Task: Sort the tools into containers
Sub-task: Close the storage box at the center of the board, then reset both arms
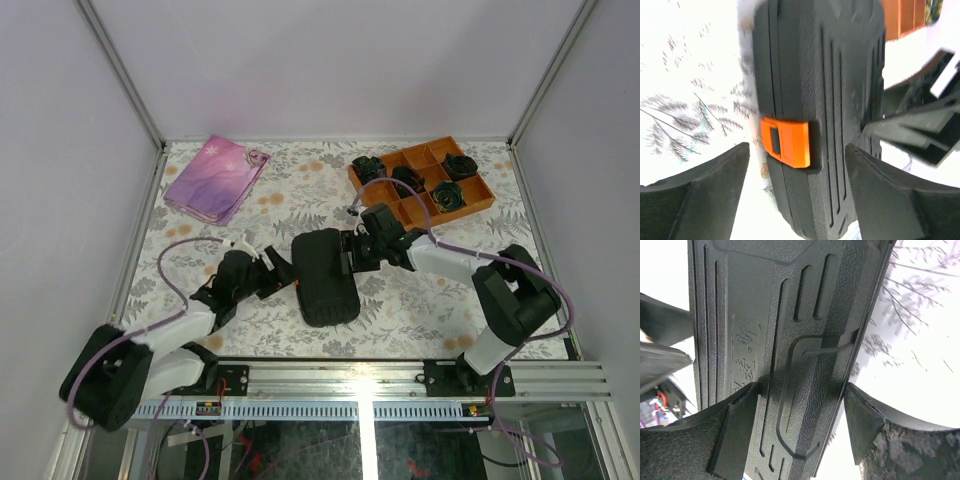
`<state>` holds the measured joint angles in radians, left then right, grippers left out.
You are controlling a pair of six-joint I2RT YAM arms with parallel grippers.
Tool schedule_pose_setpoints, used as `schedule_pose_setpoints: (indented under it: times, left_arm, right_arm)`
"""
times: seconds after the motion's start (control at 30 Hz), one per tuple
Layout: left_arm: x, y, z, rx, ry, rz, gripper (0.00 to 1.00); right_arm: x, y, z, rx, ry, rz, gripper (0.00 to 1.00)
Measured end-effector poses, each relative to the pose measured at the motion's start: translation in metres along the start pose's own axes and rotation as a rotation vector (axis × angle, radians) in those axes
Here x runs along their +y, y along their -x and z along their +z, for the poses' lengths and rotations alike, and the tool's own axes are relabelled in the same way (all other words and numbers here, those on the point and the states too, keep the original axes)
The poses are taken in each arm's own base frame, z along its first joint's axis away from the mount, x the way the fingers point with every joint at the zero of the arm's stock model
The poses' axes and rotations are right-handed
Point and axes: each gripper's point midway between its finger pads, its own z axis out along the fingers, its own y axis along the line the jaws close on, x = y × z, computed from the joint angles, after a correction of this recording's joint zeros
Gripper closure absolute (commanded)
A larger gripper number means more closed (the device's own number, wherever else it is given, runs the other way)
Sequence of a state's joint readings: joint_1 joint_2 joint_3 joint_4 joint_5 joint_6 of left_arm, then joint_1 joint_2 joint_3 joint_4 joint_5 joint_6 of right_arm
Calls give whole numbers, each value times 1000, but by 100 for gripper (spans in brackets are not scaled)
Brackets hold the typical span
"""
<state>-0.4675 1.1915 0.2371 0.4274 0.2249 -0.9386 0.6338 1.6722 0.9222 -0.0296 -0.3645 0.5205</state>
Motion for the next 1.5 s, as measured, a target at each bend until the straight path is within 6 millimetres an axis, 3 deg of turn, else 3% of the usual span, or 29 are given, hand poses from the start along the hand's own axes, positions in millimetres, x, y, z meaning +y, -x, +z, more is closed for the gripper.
schedule_pose_setpoints:
  times: [0.07, 0.17, 0.27, 0.33, 0.43, 0.53, 0.67, 0.73, 1.13, 1.5]
  left_arm:
    - [-8, 14, -11, -44, 42, 45, 15]
    - [-39, 52, -32, -166, 54, 118, 9]
    - [-75, 93, -64, -300, 59, 186, 3]
    - [-89, 108, -81, -353, 71, 214, 0]
    - [-98, 120, -104, -399, 98, 248, 0]
    - [-103, 126, -125, -431, 115, 279, 0]
    - [-111, 131, -150, -468, 116, 311, 0]
    - [-112, 132, -160, -487, 112, 323, 0]
    - [-92, 125, -204, -585, 124, 337, 0]
    - [-79, 123, -202, -594, 153, 333, 0]
  right_arm:
    - [-2, -2, -10, -9, -53, -15, 39]
    - [-4, 3, -32, -46, -120, -57, 26]
    - [6, 32, -65, -175, -153, -115, 19]
    - [15, 50, -86, -264, -157, -143, 14]
    - [28, 71, -130, -414, -168, -175, 7]
    - [36, 79, -173, -553, -178, -188, 1]
    - [30, 70, -220, -702, -205, -180, 1]
    - [21, 59, -235, -746, -228, -169, 1]
    - [-40, -2, -281, -922, -362, -40, 1]
    - [-61, -14, -290, -955, -440, 33, 1]
